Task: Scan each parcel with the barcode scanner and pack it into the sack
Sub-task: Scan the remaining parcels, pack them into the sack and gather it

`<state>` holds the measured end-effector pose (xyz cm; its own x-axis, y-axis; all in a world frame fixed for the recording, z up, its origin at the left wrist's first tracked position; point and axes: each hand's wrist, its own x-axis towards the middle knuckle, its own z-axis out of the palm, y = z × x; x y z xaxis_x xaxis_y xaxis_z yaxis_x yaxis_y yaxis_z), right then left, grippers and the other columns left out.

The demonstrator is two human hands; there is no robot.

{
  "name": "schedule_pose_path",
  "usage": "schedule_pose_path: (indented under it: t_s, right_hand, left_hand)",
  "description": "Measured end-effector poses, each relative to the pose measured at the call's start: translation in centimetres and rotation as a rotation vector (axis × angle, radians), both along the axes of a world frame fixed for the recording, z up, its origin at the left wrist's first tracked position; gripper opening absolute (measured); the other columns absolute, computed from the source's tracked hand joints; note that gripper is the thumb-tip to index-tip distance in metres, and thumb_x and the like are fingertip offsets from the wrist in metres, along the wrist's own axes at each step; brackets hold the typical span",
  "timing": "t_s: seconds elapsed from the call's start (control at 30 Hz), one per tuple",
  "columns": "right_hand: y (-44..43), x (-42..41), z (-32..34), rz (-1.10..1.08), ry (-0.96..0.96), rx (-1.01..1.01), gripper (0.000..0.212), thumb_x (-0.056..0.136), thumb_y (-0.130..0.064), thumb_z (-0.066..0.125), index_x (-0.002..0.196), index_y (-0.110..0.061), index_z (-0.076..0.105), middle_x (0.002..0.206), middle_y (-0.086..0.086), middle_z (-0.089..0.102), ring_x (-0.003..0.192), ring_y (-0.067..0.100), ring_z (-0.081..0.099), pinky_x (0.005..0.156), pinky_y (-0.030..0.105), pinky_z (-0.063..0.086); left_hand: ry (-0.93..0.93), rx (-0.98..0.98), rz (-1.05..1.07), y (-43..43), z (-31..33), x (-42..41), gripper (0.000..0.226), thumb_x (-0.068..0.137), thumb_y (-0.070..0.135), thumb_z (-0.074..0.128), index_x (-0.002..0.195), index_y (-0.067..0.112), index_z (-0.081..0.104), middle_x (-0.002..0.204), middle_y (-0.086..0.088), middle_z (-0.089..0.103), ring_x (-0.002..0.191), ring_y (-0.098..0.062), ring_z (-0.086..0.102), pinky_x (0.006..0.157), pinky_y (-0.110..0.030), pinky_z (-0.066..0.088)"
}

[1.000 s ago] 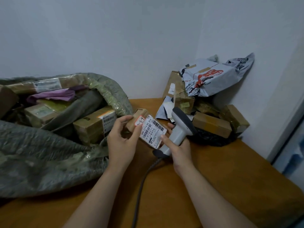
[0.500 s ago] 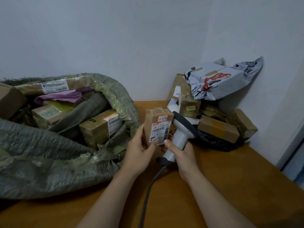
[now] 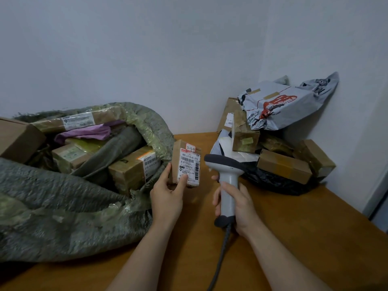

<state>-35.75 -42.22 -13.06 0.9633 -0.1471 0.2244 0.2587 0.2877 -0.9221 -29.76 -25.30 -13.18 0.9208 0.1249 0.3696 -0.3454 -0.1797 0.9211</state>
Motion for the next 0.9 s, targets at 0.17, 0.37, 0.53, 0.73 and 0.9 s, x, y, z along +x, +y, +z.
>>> schedule_pose_path:
  t_s: [0.17, 0.37, 0.53, 0.73, 0.9]
  right_hand:
    - [-0.09, -0.17, 0.32, 0.081, 0.012, 0.037, 0.054, 0.088, -0.048, 0.048, 0.110, -0.001, 0.062, 0.065, 0.019, 0.058, 0.039, 0.024, 0.051, 0.043, 0.027, 0.044]
    - [-0.17, -0.08, 0.27, 0.110, -0.008, 0.024, 0.049, 0.091, -0.048, 0.047, 0.102, -0.005, 0.066, 0.067, 0.022, 0.058, 0.039, 0.026, 0.051, 0.043, 0.027, 0.044]
    - [-0.23, -0.19, 0.36, 0.117, -0.012, 0.029, 0.048, 0.091, -0.048, 0.048, 0.102, -0.004, 0.064, 0.066, 0.022, 0.058, 0.039, 0.025, 0.052, 0.042, 0.027, 0.044]
    - [-0.19, -0.23, 0.40, 0.153, -0.016, 0.036, 0.050, 0.084, -0.055, 0.058, 0.098, -0.008, 0.069, 0.066, 0.024, 0.059, 0.039, 0.026, 0.053, 0.041, 0.026, 0.045]
    - [-0.18, -0.16, 0.43, 0.169, -0.015, 0.054, 0.051, 0.081, -0.057, 0.059, 0.097, -0.009, 0.070, 0.066, 0.024, 0.059, 0.039, 0.026, 0.053, 0.041, 0.026, 0.046]
  left_hand:
    - [0.030, -0.026, -0.011, 0.16, -0.51, 0.47, 0.071, 0.094, 0.040, 0.074, 0.156, 0.028, 0.044, 0.124, 0.008, 0.073, 0.096, -0.005, 0.074, 0.087, -0.041, 0.063]
    - [0.016, -0.010, -0.013, 0.11, -0.62, 0.66, 0.069, 0.095, 0.034, 0.074, 0.156, 0.026, 0.044, 0.118, 0.005, 0.074, 0.088, -0.002, 0.073, 0.075, -0.021, 0.061]
    - [0.009, -0.019, -0.016, 0.07, -0.60, 0.60, 0.068, 0.095, 0.032, 0.073, 0.157, 0.025, 0.044, 0.120, 0.004, 0.074, 0.089, -0.001, 0.073, 0.073, -0.016, 0.059]
    - [-0.005, 0.011, -0.010, 0.19, -0.48, 0.53, 0.067, 0.096, 0.032, 0.072, 0.156, 0.025, 0.044, 0.121, 0.007, 0.072, 0.091, 0.010, 0.068, 0.074, -0.012, 0.056]
    - [-0.009, 0.014, -0.001, 0.21, -0.51, 0.48, 0.066, 0.095, 0.034, 0.073, 0.155, 0.026, 0.047, 0.121, 0.006, 0.073, 0.093, 0.002, 0.071, 0.083, -0.028, 0.062]
